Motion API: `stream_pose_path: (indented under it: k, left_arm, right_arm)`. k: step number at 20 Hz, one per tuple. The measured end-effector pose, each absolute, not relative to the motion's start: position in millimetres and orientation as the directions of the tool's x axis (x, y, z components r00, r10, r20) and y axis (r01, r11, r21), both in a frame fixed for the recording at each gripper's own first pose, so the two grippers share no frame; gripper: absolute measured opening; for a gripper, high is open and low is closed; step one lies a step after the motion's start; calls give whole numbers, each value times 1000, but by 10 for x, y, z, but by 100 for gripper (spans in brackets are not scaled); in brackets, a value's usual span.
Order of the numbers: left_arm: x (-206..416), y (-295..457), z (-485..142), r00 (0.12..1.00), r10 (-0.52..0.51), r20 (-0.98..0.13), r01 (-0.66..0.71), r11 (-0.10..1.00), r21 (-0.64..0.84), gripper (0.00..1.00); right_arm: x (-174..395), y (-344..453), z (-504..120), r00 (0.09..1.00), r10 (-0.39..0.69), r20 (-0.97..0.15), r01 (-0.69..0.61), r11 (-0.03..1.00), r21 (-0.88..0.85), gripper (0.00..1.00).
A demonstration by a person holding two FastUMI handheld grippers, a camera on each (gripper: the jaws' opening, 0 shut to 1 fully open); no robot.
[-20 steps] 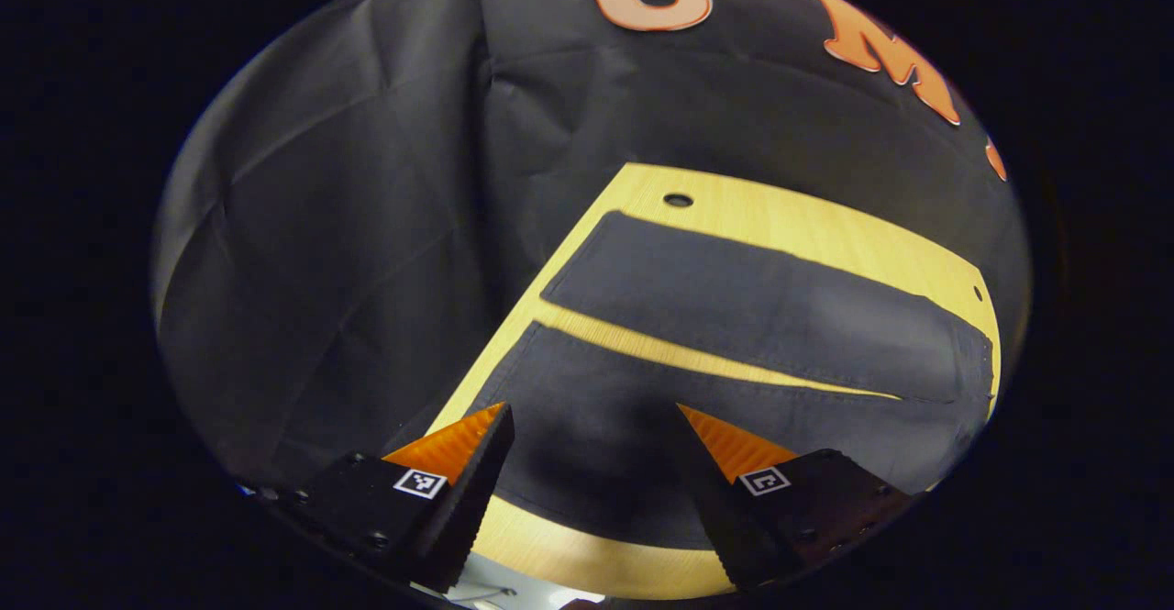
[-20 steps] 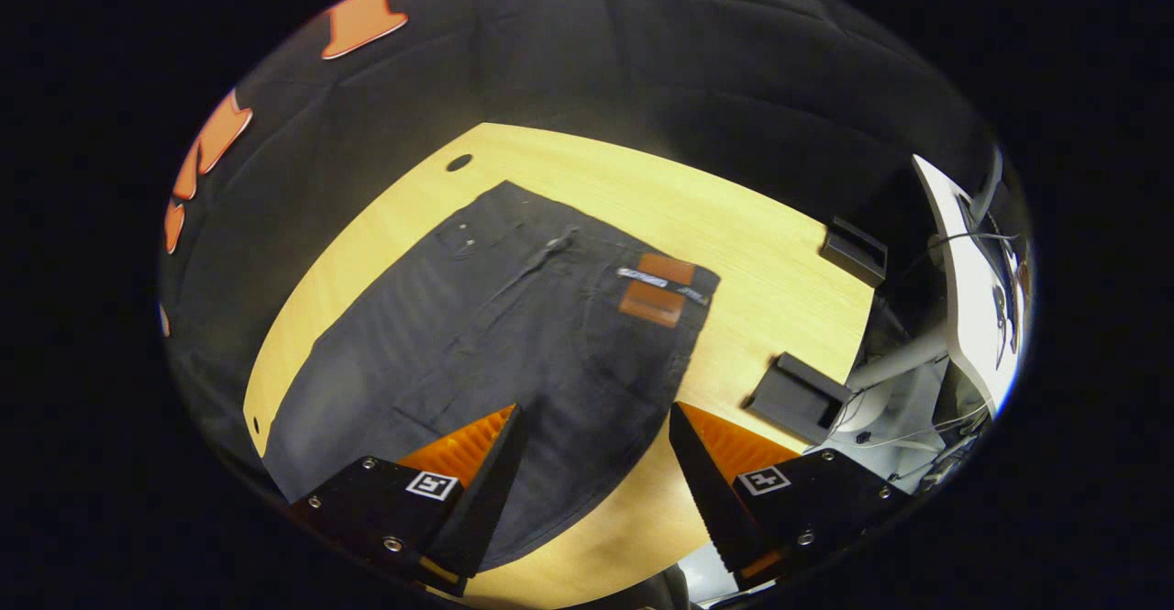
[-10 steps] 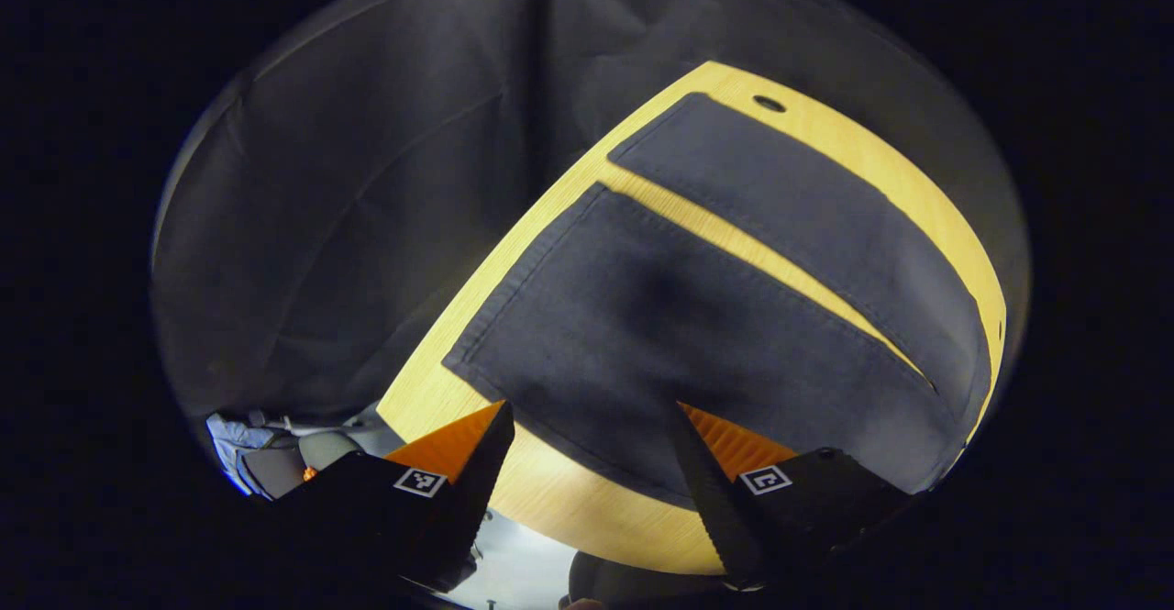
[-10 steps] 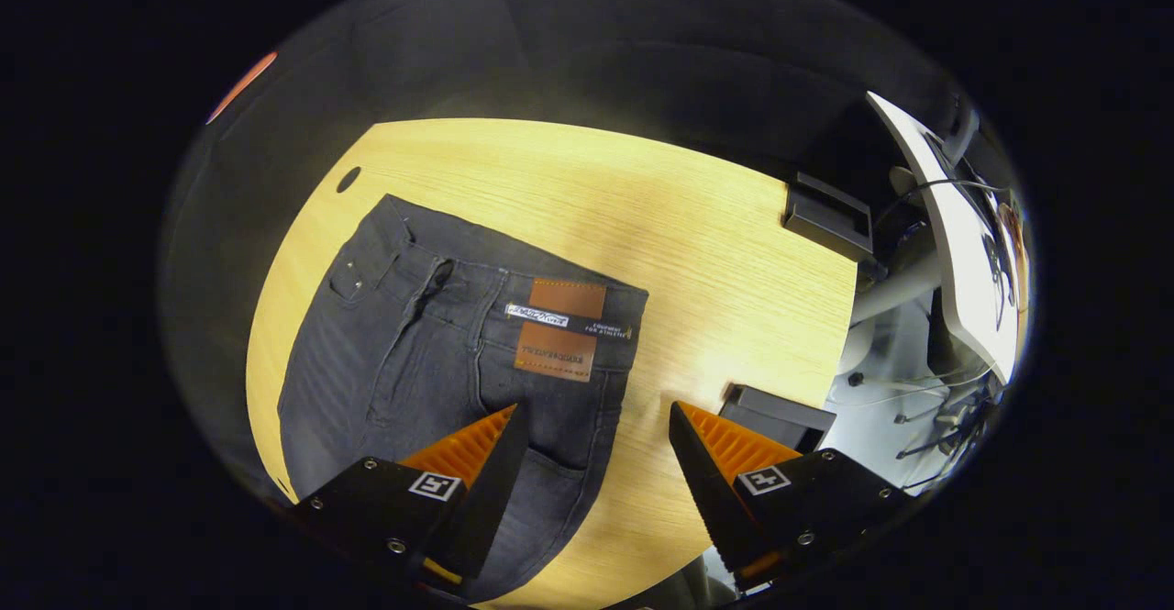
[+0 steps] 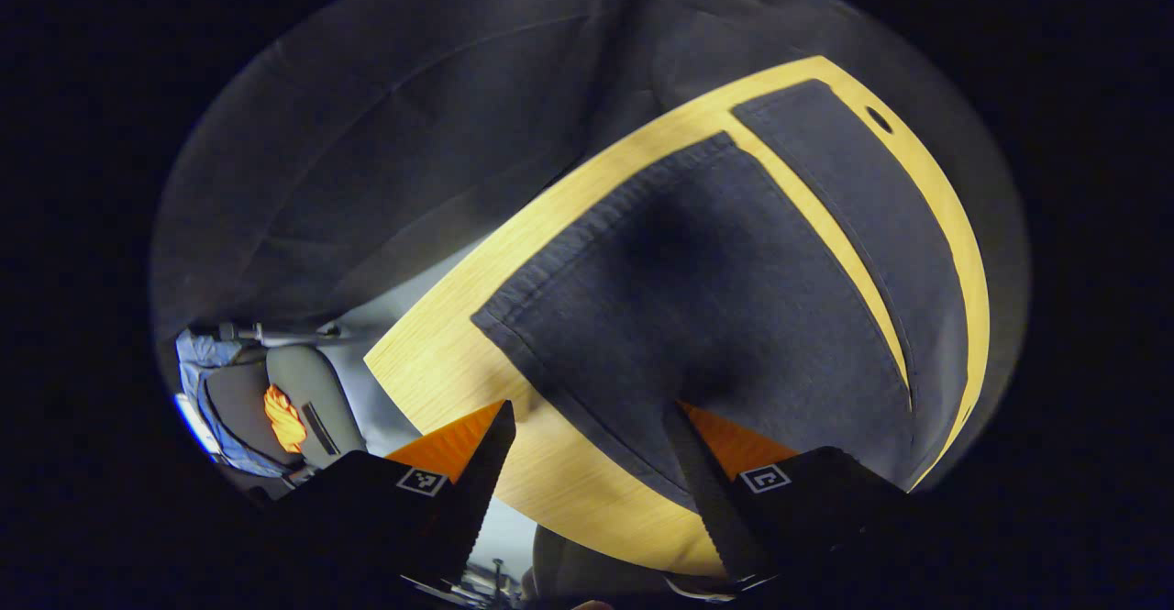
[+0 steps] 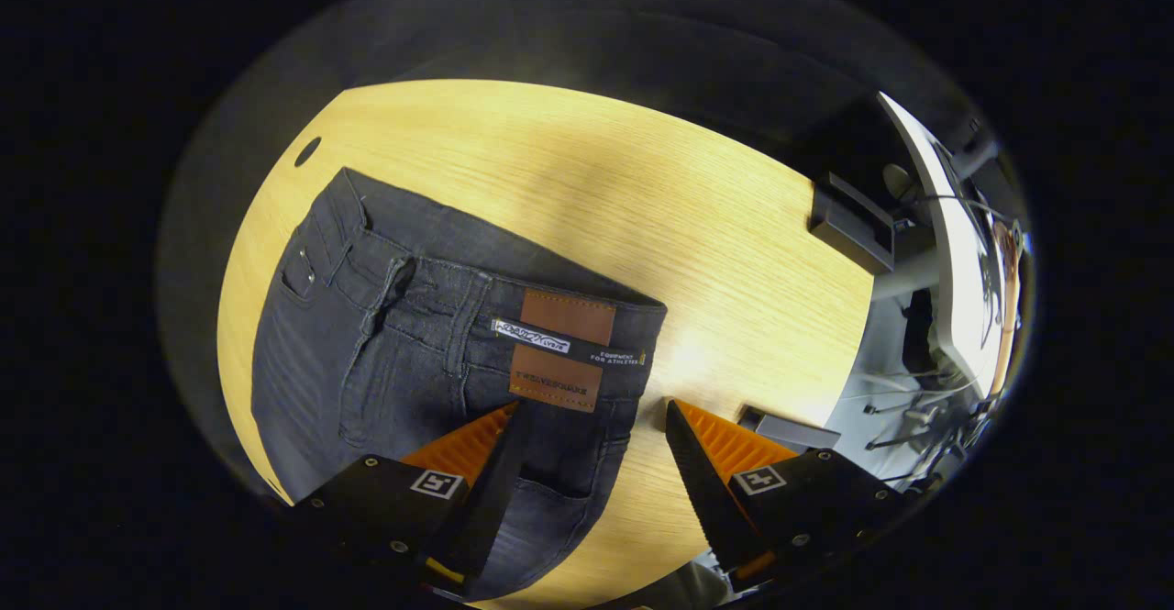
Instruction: Grasp the waist and the cuffs of the jeans and fold them to make the two legs overlap; first hold the waist and fold one-third of the jeans toward the cuffs, then hold the cuffs and fold the remaining one-third in the same direction to finish folding.
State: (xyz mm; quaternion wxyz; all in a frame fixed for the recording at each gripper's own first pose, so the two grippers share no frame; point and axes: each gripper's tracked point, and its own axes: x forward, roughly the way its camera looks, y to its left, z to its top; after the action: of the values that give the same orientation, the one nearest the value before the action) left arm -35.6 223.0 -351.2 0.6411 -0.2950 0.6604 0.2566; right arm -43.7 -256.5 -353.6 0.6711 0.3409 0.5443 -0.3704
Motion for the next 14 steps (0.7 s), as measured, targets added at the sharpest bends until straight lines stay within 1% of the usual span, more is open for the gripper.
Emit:
stream_pose_path:
  k: [2,3,5,7,8,9,10,11,12,13,14]
  left_arm:
    - [-305,2356,-3567,-29,-80,-996,-743,669,-32,99]
    - [-252,2349,-3584,-26,-105,-994,-765,643,-48,99]
    - [-244,2401,-3565,-27,-120,-992,-787,615,-53,96]
    - [-244,2405,-3601,-21,-109,-994,-787,615,-51,97]
    - [-266,2413,-3629,-20,-109,-994,-783,620,-52,96]
    - [-247,2365,-3626,-8,-110,-994,-778,625,-63,91]
    - [-172,2361,-3656,8,-100,-995,-765,641,-70,76]
    - [-116,2361,-3658,30,-88,-996,-747,660,-80,62]
    - [-31,2355,-3707,70,-79,-994,-740,664,-105,48]
    - [10,2354,-3754,97,-68,-993,-747,655,-118,29]
    - [27,2375,-3720,134,-66,-989,-732,665,-144,10]
  right_arm:
    - [-406,-2549,-3539,119,-116,-986,878,477,50,92]
    - [-402,-2537,-3527,113,-109,-988,885,463,50,89]
    - [-381,-2529,-3529,110,-100,-989,882,468,51,83]
    - [-348,-2523,-3533,117,-115,-986,871,489,46,78]
    - [-331,-2518,-3535,131,-127,-983,863,503,50,71]
    - [-307,-2511,-3531,145,-137,-980,847,528,52,69]
    - [-280,-2499,-3523,165,-145,-976,832,552,58,60]
    - [-253,-2488,-3537,180,-150,-972,823,564,66,54]
    - [-247,-2475,-3528,194,-150,-969,817,572,76,36]
    - [-245,-2480,-3527,212,-143,-967,811,578,92,29]
    - [-256,-2475,-3524,237,-125,-964,804,582,122,26]
